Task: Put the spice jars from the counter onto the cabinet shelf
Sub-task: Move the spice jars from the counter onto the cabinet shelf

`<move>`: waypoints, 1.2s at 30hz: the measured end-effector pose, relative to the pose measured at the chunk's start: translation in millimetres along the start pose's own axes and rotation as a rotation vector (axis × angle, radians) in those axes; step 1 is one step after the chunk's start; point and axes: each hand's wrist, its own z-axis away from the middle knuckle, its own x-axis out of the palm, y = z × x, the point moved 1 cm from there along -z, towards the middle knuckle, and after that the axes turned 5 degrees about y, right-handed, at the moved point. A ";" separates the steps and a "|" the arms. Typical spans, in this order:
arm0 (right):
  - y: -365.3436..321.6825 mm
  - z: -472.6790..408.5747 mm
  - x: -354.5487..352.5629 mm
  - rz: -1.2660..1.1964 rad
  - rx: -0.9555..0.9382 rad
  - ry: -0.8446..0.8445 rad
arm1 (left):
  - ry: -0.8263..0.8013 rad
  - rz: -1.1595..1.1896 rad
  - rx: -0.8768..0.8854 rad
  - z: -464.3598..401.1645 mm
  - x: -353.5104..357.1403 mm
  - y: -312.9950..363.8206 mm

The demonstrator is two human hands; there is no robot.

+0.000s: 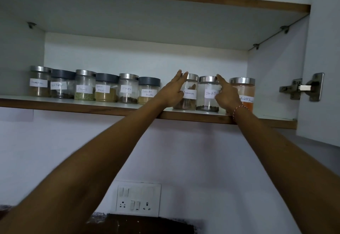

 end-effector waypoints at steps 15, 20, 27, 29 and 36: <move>1.2 -16.7 10.1 0.006 -0.035 -0.247 | -0.276 -0.171 -0.228 -1.5 3.5 -14.3; 1.4 -28.1 17.6 -0.070 0.034 -0.309 | -0.325 -0.223 -0.304 -5.6 5.8 -24.6; 5.2 -38.4 20.9 -0.027 -0.014 -0.316 | -0.385 -0.322 -0.379 -10.1 6.6 -28.2; 6.7 -42.2 23.1 0.007 -0.034 -0.310 | -0.398 -0.339 -0.378 -11.4 7.6 -28.2; 3.9 -56.9 39.4 0.034 -0.040 -0.361 | -0.391 -0.421 -0.358 -20.3 3.0 -40.3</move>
